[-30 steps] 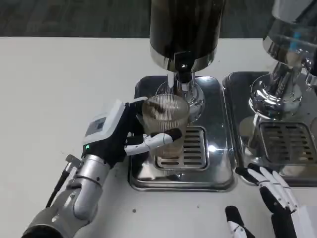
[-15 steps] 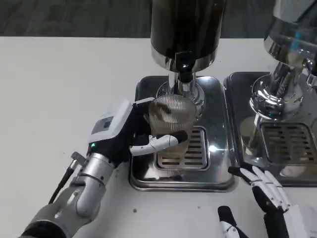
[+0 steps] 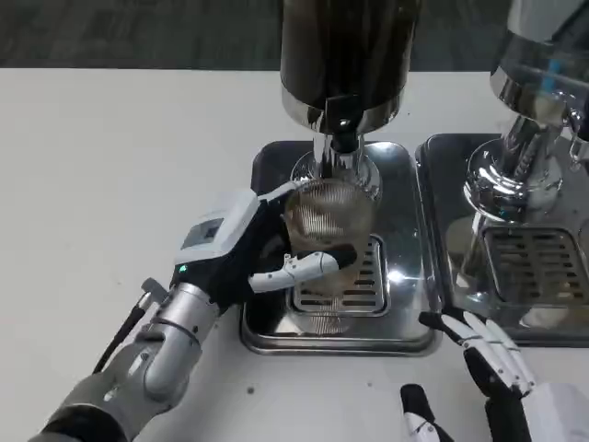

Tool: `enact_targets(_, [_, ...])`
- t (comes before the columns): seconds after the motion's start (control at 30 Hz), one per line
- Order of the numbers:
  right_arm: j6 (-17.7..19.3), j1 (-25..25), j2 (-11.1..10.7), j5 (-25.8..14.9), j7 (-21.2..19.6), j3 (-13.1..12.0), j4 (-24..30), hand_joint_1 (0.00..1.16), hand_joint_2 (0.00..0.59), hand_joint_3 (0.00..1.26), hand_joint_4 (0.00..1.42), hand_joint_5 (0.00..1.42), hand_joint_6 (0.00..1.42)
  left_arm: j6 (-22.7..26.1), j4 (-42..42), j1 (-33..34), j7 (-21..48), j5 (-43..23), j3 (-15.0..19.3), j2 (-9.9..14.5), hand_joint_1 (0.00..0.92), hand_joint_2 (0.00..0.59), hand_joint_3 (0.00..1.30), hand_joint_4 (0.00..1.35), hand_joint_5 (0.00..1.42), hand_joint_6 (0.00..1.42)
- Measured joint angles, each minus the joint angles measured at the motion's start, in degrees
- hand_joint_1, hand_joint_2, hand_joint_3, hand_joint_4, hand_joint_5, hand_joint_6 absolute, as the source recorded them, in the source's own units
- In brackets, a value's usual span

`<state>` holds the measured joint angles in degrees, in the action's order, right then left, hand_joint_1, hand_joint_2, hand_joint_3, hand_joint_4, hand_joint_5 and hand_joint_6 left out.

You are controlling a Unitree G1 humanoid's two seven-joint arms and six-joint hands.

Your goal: Grasp the cup under the faucet to collect the drink, then remove the cup.

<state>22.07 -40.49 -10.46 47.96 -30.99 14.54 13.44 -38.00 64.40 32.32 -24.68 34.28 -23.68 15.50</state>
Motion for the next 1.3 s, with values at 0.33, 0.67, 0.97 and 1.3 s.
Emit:
enact_targets(0.33, [0.0,2.3,-0.4,-0.7,0.1,0.4,-1.2,0.39,0.406,0.28,0.18,0.16,0.29,0.7,-2.9,-0.4,4.9,-0.3,0.3,1.8,0.0,0.039,0.0,0.0,0.1,0.09])
enact_targets(0.67, [0.2,4.8,-1.1,-1.5,0.3,1.4,-3.1,0.39,0.406,0.28,0.18,0.16,0.29,-1.5,-17.4,-9.1,6.4,-4.2,6.0,8.1,0.0,0.038,0.0,0.0,0.06,0.06])
enact_targets(0.97, [0.9,7.6,-1.4,-2.6,0.2,1.8,-5.4,0.39,0.406,0.28,0.19,0.16,0.29,-7.9,-34.5,-19.1,14.3,-18.1,17.6,17.1,0.0,0.1,0.18,0.16,0.19,0.15])
enact_targets(1.3, [2.0,9.6,-1.5,-3.4,-0.1,1.7,-7.9,0.39,0.406,0.28,0.19,0.16,0.28,-0.9,-41.1,-16.2,53.4,-61.5,25.3,19.9,0.0,0.1,0.22,0.2,0.2,0.17])
